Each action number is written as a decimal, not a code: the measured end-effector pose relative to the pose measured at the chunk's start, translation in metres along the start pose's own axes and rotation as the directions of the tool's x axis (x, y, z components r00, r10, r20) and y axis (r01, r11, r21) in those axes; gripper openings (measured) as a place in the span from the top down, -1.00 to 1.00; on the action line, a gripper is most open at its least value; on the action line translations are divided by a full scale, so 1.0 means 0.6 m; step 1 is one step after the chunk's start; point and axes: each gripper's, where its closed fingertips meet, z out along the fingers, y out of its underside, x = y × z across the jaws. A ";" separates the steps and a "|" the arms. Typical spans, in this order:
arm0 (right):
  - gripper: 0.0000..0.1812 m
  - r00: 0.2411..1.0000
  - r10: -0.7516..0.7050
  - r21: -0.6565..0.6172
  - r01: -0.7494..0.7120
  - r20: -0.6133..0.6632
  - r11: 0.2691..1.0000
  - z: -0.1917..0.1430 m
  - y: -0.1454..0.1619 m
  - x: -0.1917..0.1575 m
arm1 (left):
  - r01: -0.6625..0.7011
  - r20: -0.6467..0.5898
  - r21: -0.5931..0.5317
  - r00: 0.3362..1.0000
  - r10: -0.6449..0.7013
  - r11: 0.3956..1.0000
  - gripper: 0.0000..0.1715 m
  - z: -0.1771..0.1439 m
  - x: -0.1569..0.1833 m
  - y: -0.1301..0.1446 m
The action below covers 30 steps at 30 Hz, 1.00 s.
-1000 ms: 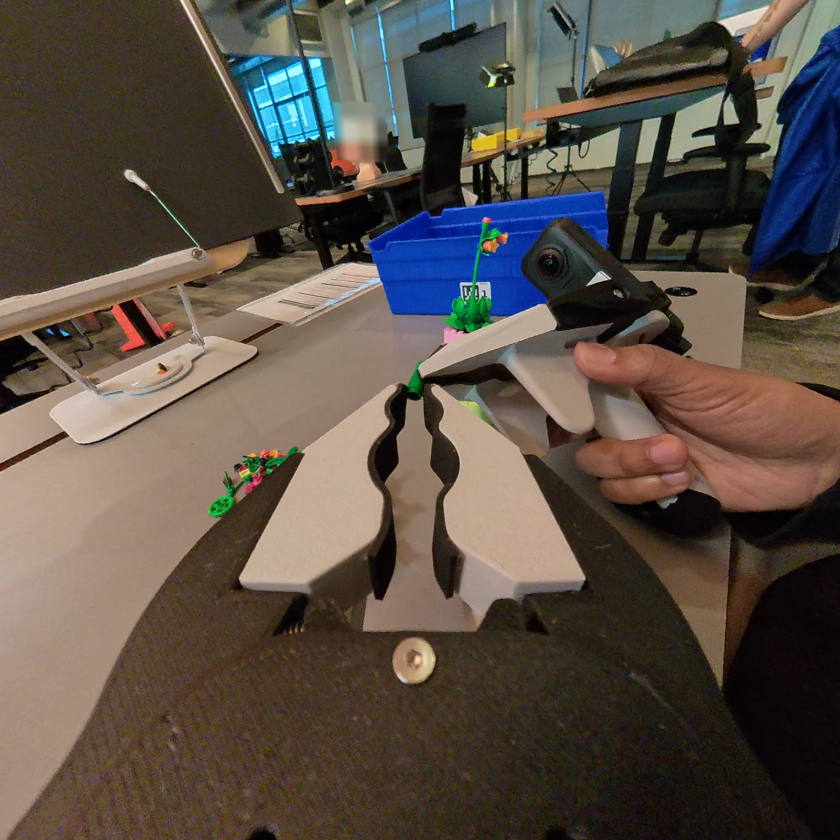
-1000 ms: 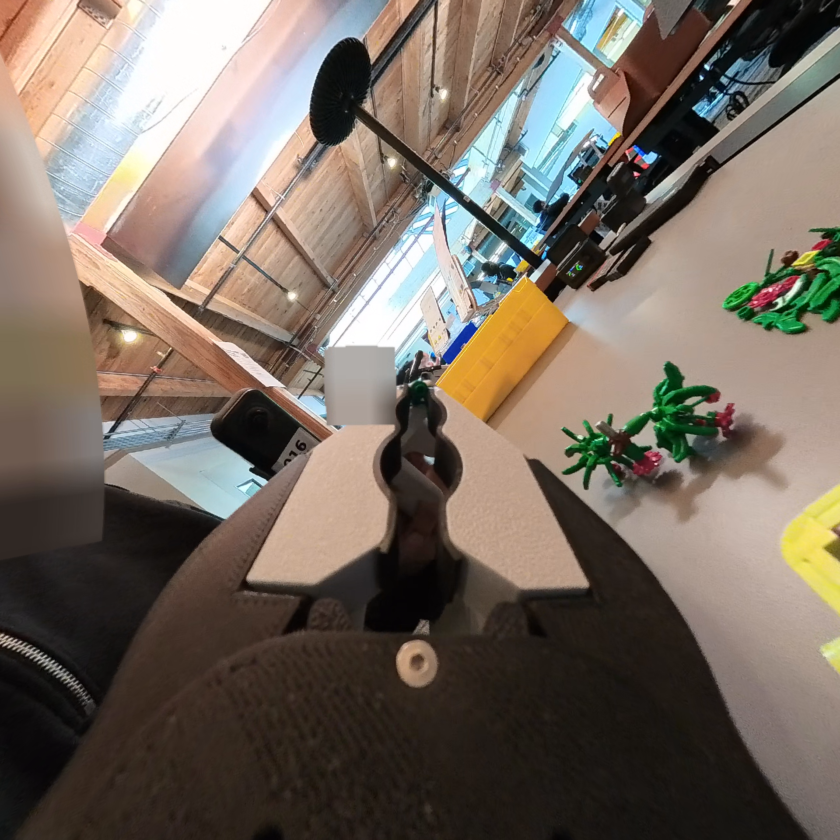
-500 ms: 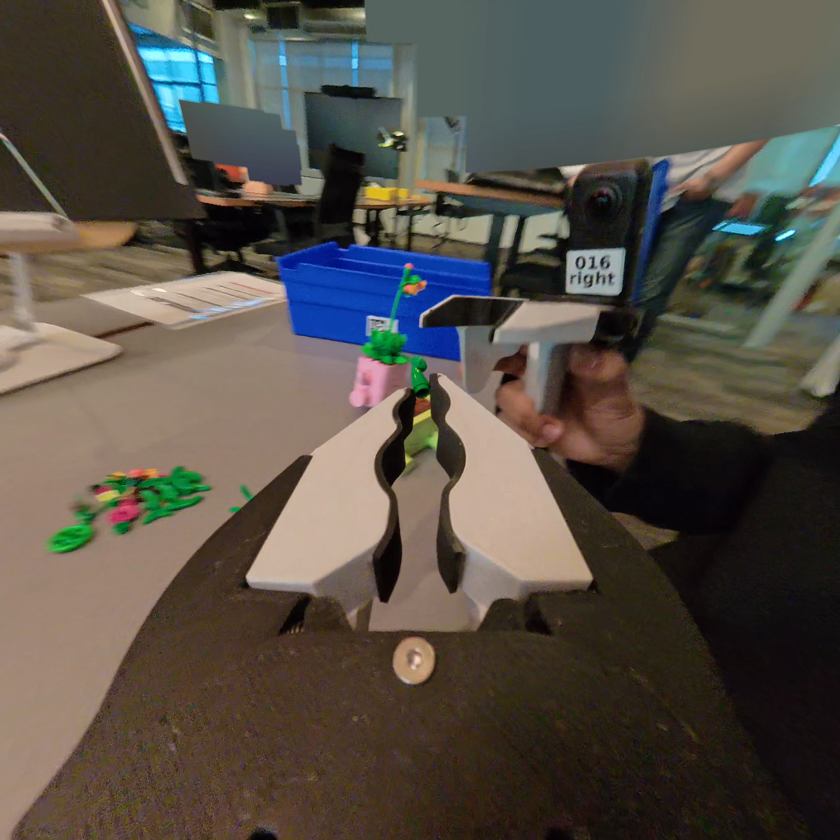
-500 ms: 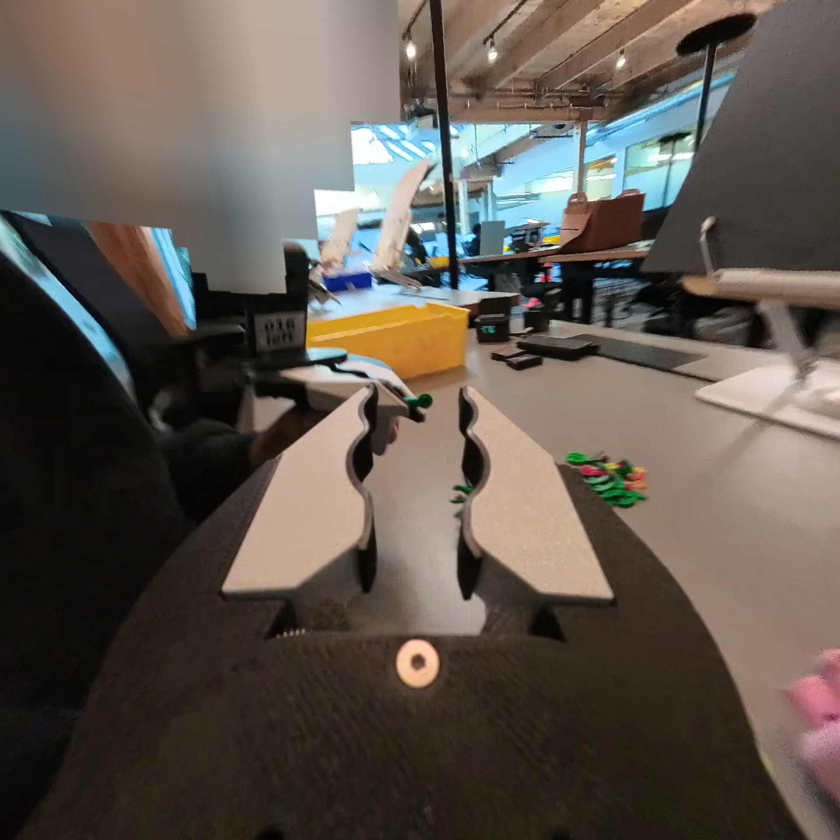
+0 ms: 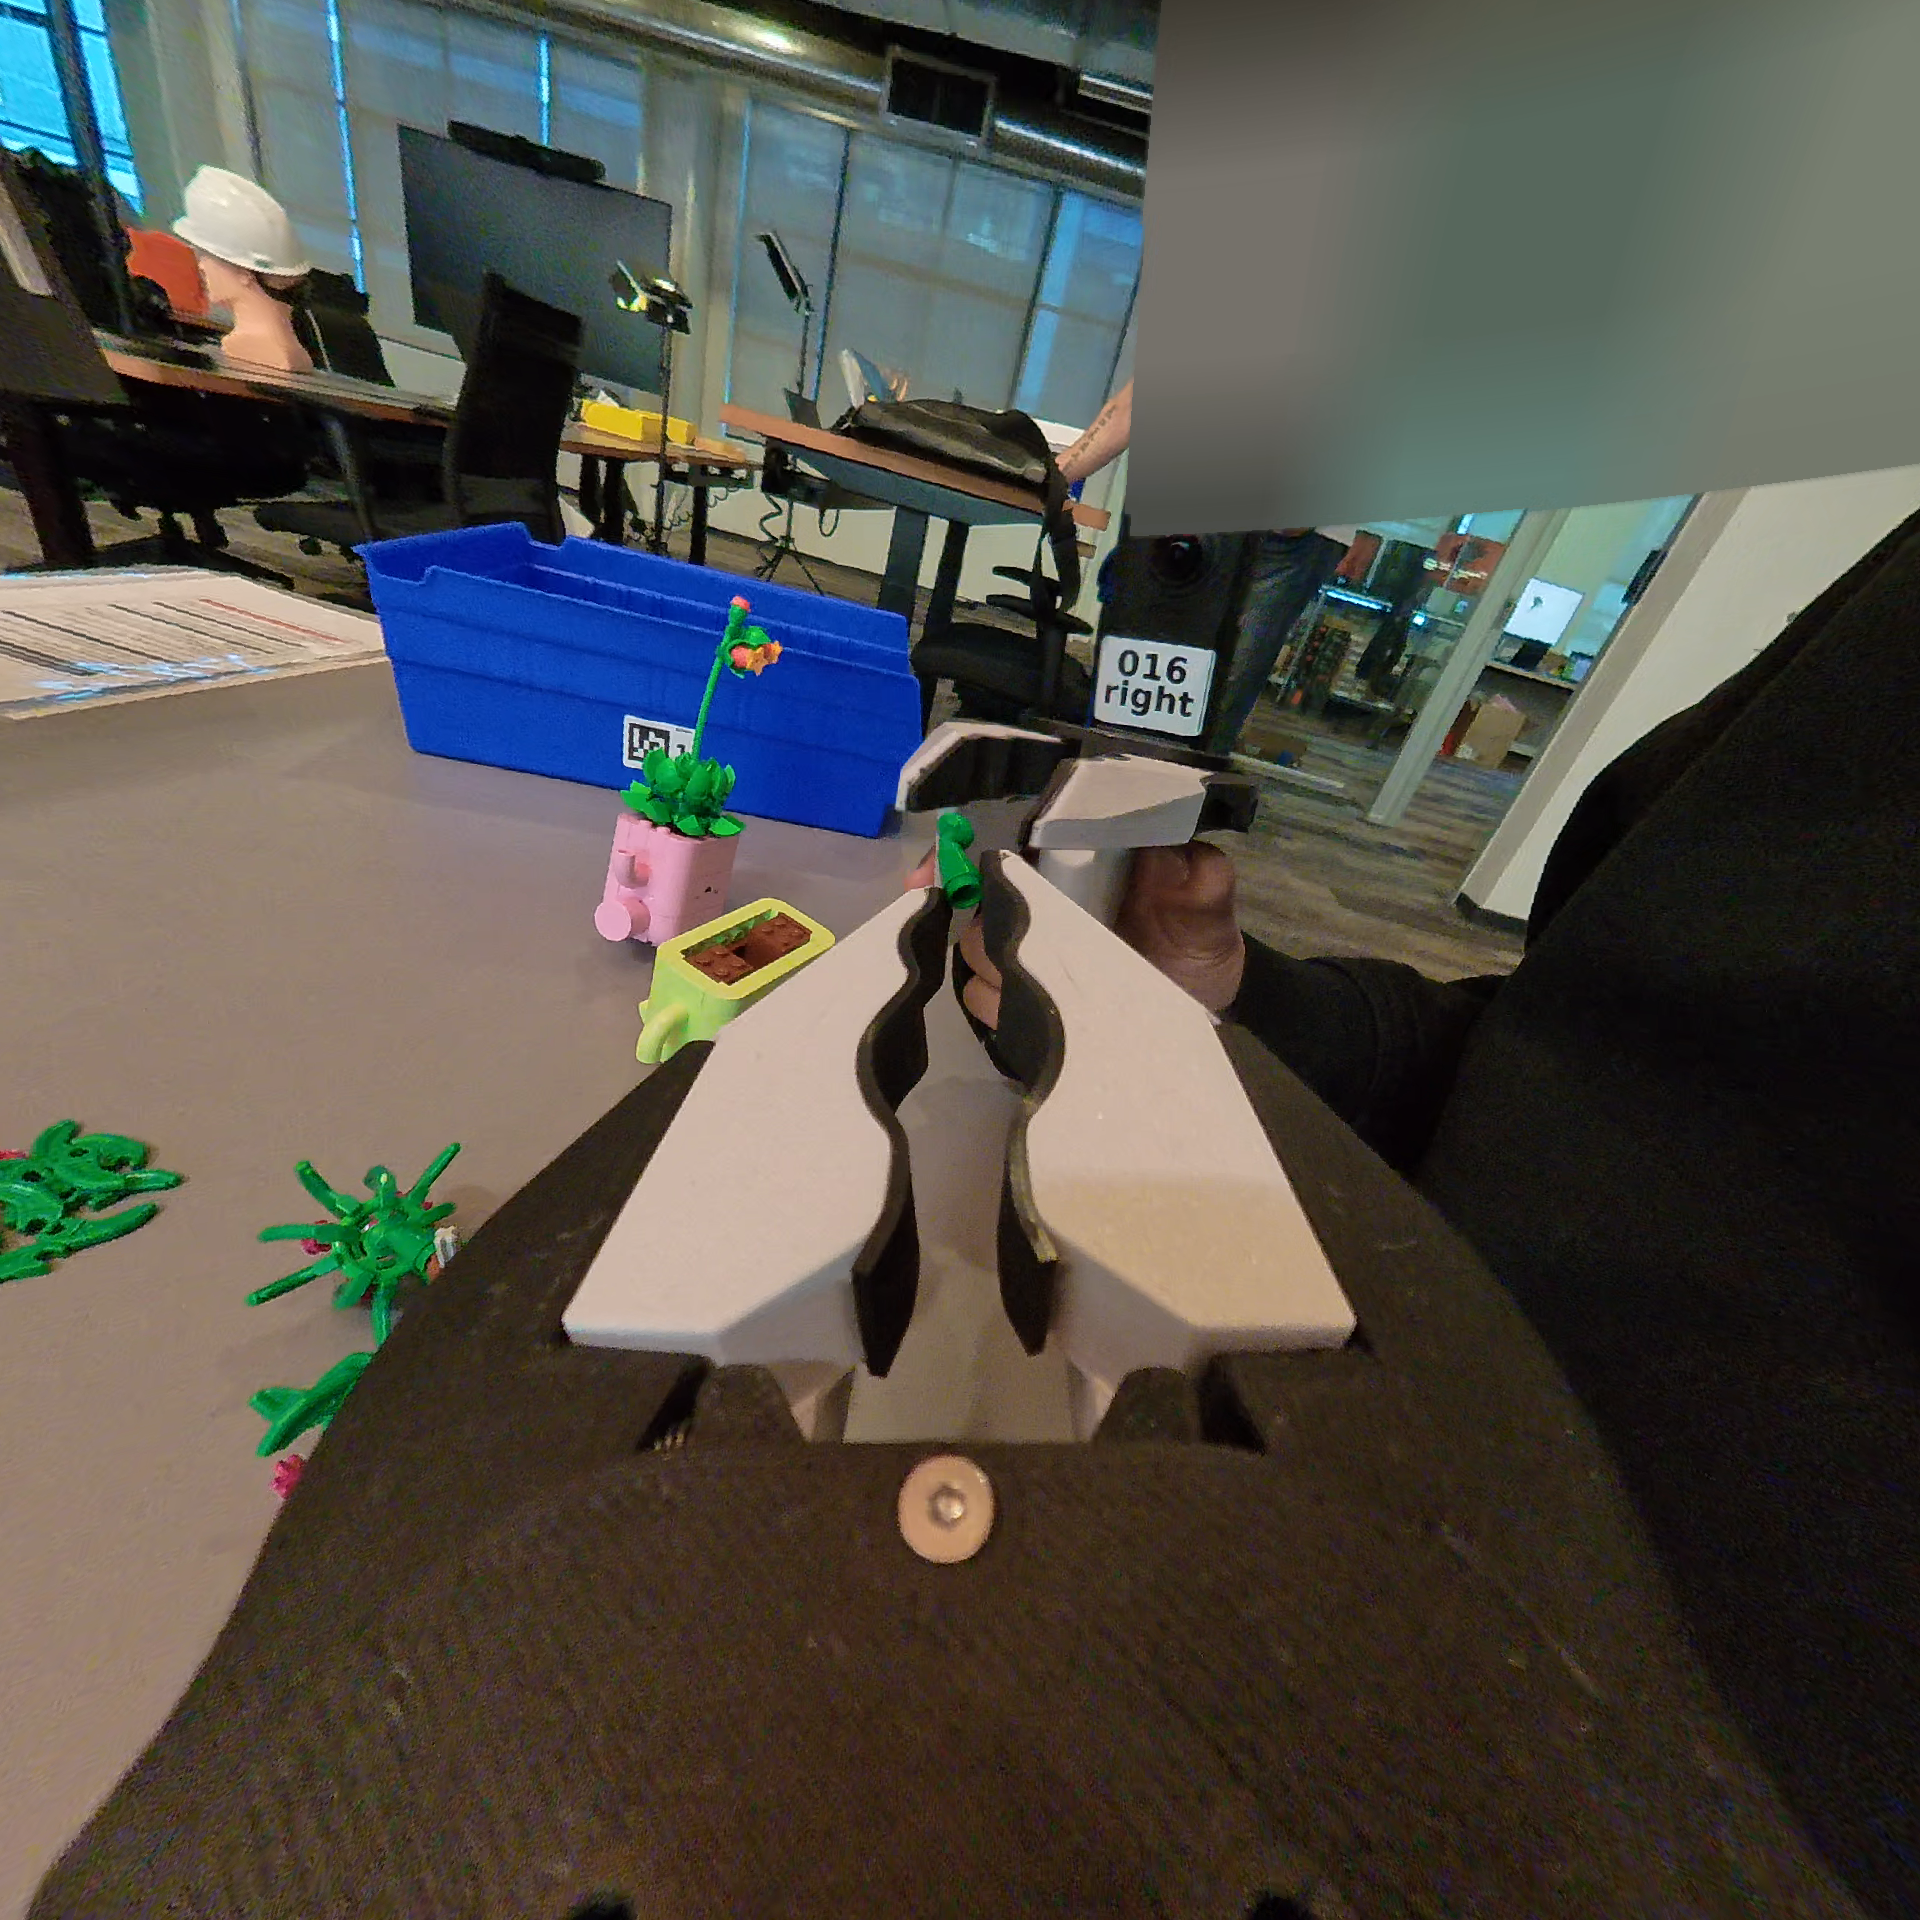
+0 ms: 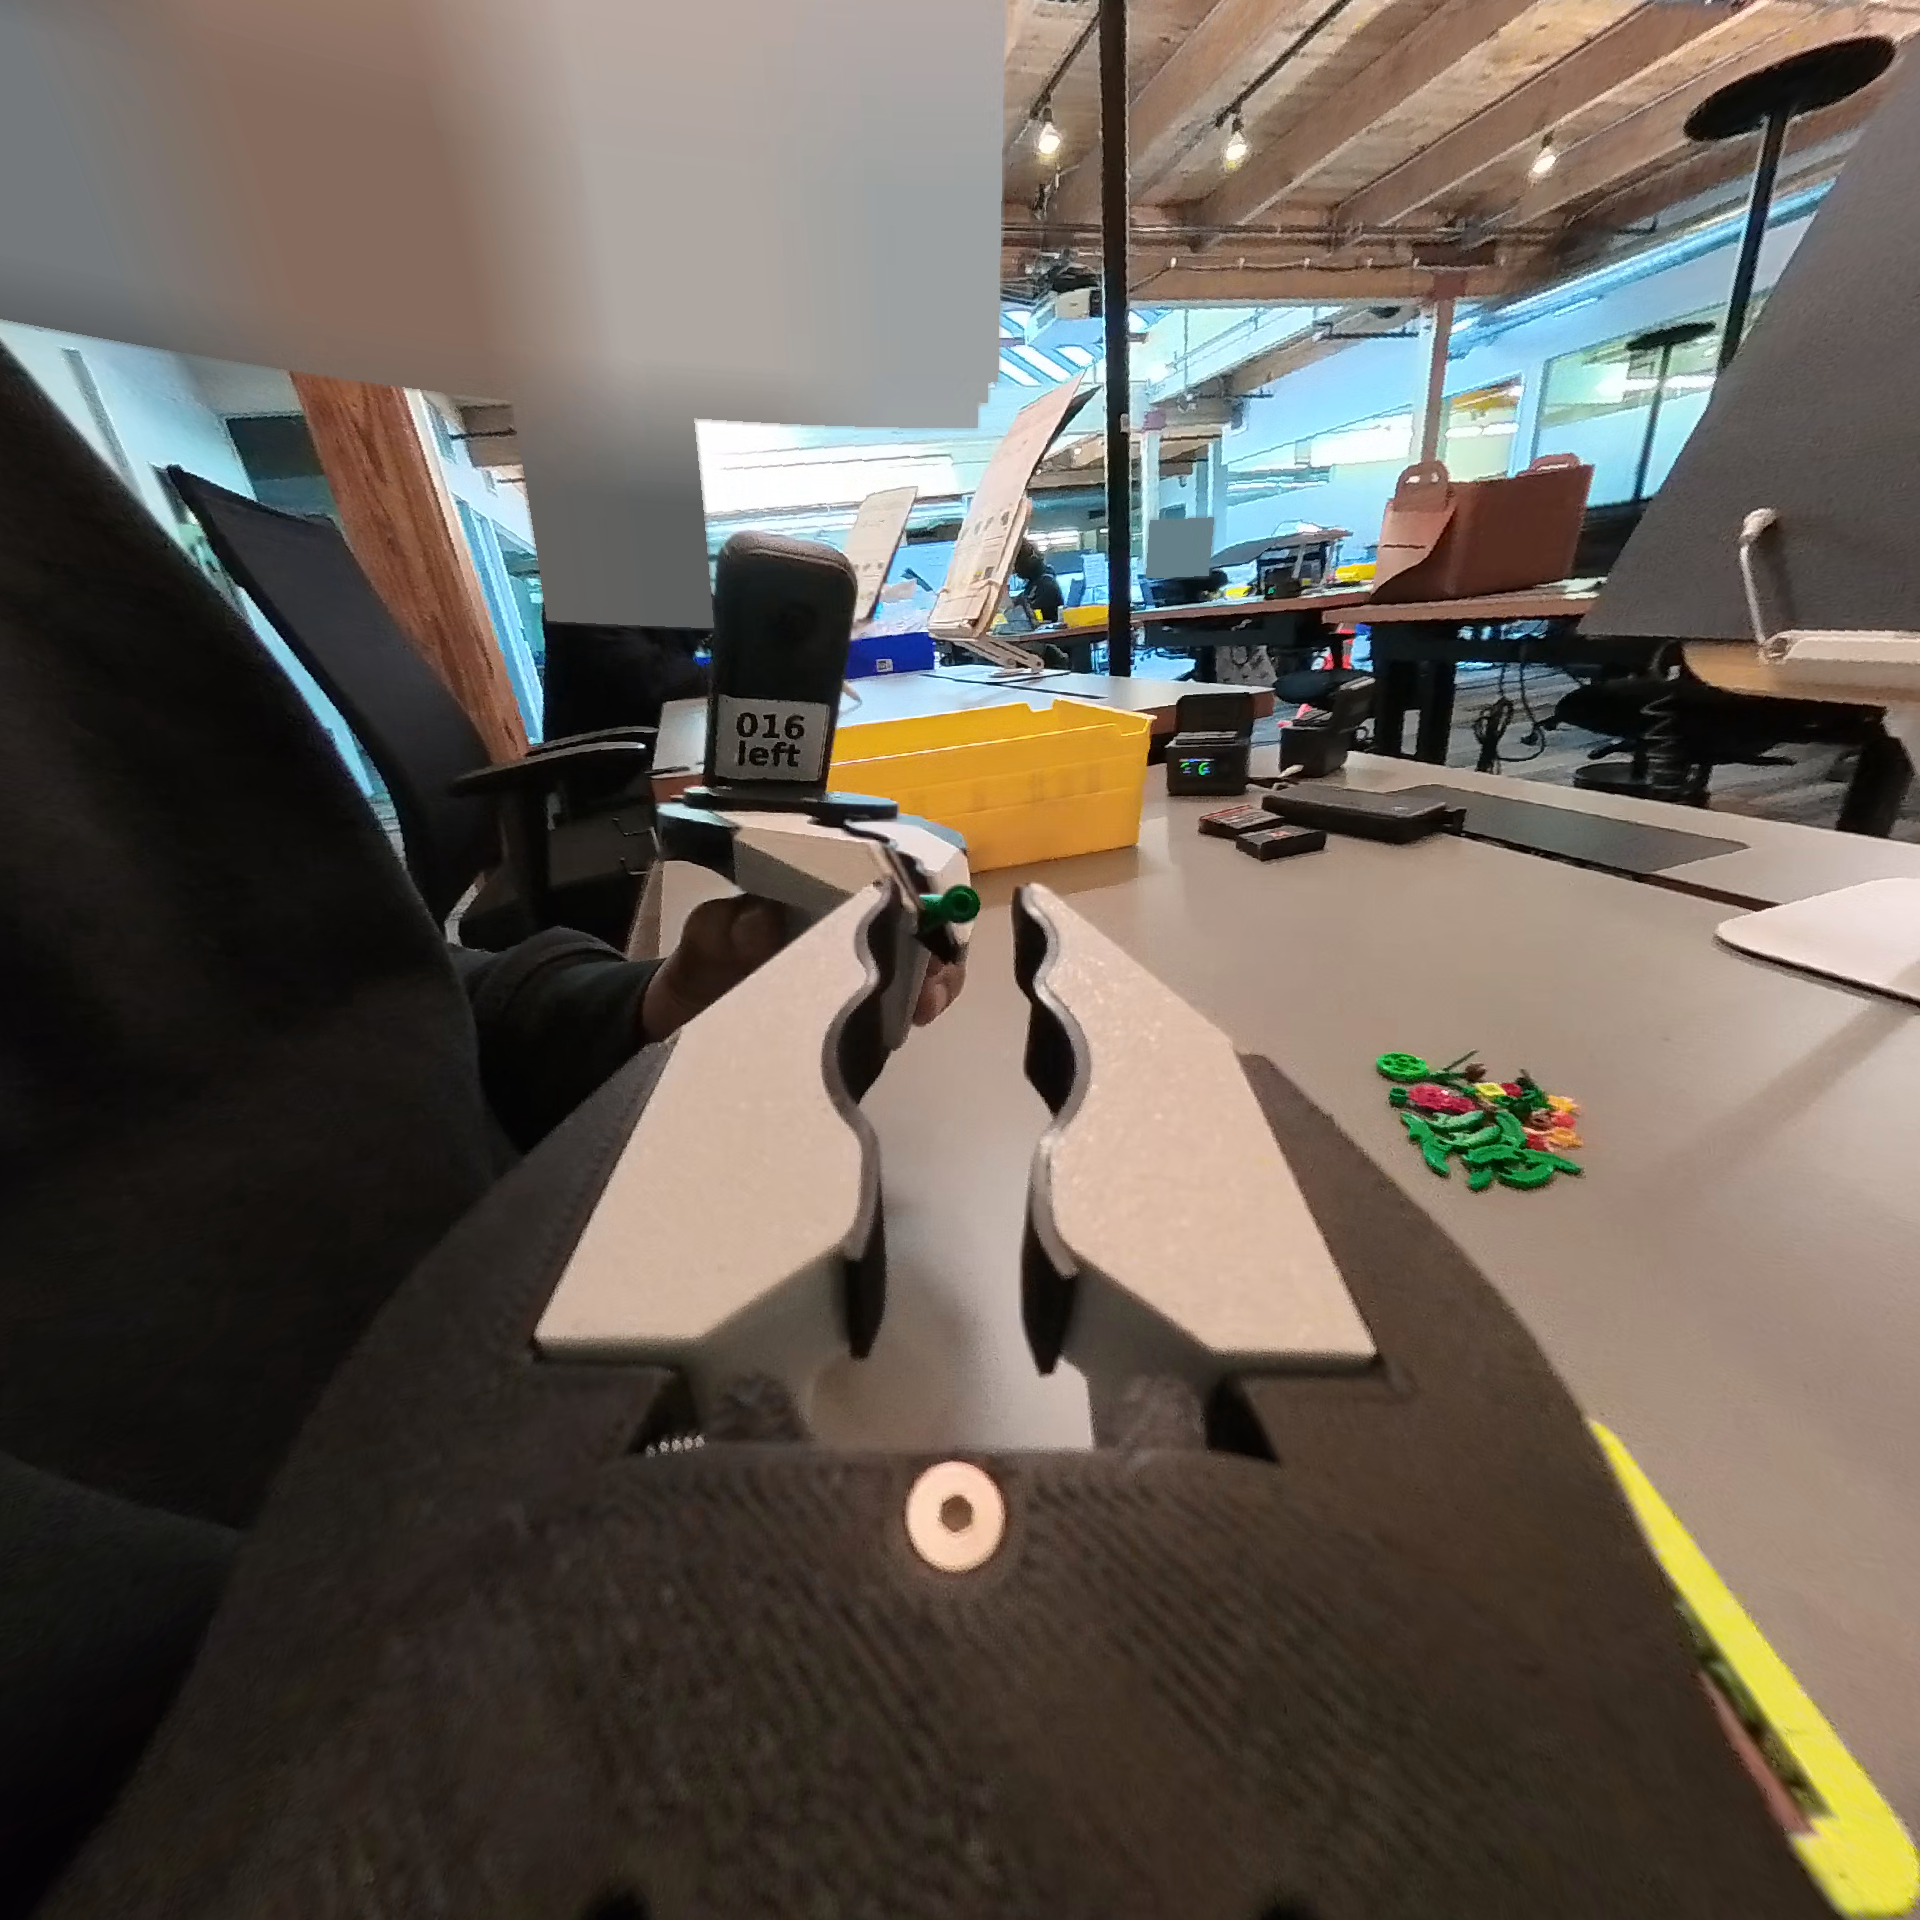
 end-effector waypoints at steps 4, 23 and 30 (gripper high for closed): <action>0.82 0.999 0.041 0.004 -0.042 0.030 0.999 0.000 0.001 -0.002 | -0.031 -0.004 -0.011 1.000 0.031 0.999 0.96 0.000 0.004 0.001; 0.95 0.967 0.198 -0.001 -0.200 0.157 0.980 0.000 0.000 -0.020 | -0.135 0.008 -0.011 0.991 0.135 0.991 0.97 0.002 0.018 -0.003; 0.95 0.970 0.187 -0.012 -0.188 0.157 0.982 0.001 0.000 -0.024 | -0.163 0.022 -0.007 0.986 0.163 0.987 0.98 0.002 0.020 -0.005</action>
